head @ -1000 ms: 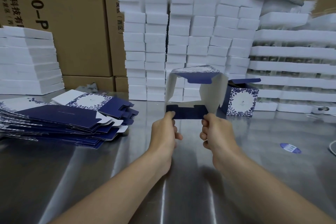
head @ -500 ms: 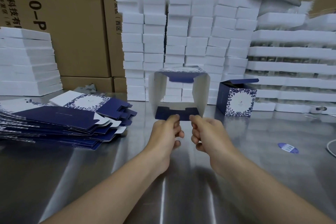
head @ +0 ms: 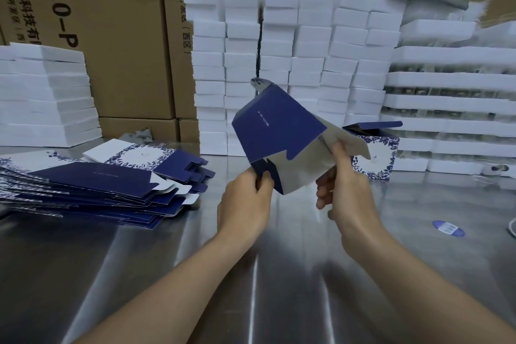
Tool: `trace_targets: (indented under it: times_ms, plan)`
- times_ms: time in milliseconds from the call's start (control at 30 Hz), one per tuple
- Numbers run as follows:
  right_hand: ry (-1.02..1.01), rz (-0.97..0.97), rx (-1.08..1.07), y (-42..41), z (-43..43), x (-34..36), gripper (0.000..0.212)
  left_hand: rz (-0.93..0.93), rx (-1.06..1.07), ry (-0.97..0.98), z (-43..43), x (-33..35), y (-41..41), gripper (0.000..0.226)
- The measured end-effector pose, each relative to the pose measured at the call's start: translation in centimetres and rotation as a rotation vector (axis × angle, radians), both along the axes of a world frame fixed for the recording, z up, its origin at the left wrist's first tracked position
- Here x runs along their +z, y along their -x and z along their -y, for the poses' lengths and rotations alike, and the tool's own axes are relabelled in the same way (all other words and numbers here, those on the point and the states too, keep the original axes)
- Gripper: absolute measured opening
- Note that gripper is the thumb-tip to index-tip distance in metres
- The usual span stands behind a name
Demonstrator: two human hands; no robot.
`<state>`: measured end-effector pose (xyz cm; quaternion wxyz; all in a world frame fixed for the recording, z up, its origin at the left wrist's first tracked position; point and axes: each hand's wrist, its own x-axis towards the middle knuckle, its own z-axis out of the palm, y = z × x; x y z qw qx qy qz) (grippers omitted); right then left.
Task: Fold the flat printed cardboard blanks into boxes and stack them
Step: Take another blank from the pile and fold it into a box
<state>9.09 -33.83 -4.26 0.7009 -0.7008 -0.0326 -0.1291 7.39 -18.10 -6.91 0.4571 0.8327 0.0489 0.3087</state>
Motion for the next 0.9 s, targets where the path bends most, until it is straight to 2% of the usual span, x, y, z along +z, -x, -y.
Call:
trace_targets:
  times_ms: [100, 167, 233, 300, 367, 467, 600, 733, 833, 900]
  plan:
    - [-0.011, 0.077, 0.146, 0.0, 0.1, 0.1, 0.056, 0.032, -0.013, -0.05, 0.3, 0.2, 0.4, 0.039]
    - [0.034, 0.126, 0.214, 0.0, 0.2, 0.1, 0.037, 0.046, -0.038, 0.001, 0.5, 0.3, 0.4, 0.039]
    - [0.058, 0.145, 0.182, -0.2, 0.2, -0.2, 0.023, 0.069, -0.049, 0.095, 0.6, 0.4, 0.3, 0.038]
    - [0.01, 0.079, 0.122, -0.5, 0.2, -0.8, 0.025, 0.083, -0.074, 0.203, 0.6, 0.6, 0.3, 0.038]
    - [-0.026, -0.057, 0.093, -0.7, 0.2, -1.3, 0.038, 0.088, -0.113, 0.299, 0.8, 0.6, 0.3, 0.042]
    - [-0.034, -0.266, 0.16, -0.5, 0.0, -1.7, 0.053, 0.06, -0.142, 0.372, 1.0, 0.5, 0.3, 0.056]
    - [0.001, -0.163, 0.232, -0.3, -0.6, -1.7, 0.06, 0.133, -0.165, 0.471, 0.7, 1.2, 0.4, 0.04]
    - [-0.045, -0.125, 0.146, -0.4, -1.1, -2.0, 0.051, 0.172, -0.204, 0.395, 1.0, 1.5, 0.8, 0.049]
    - [-0.111, -0.139, 0.123, -0.4, -1.2, -2.0, 0.045, -0.028, -0.233, 0.297, 1.9, 0.8, 1.0, 0.048]
    - [-0.133, -0.144, 0.116, -0.4, -1.2, -1.9, 0.045, -0.151, -0.311, 0.342, 2.3, 0.5, 1.0, 0.047]
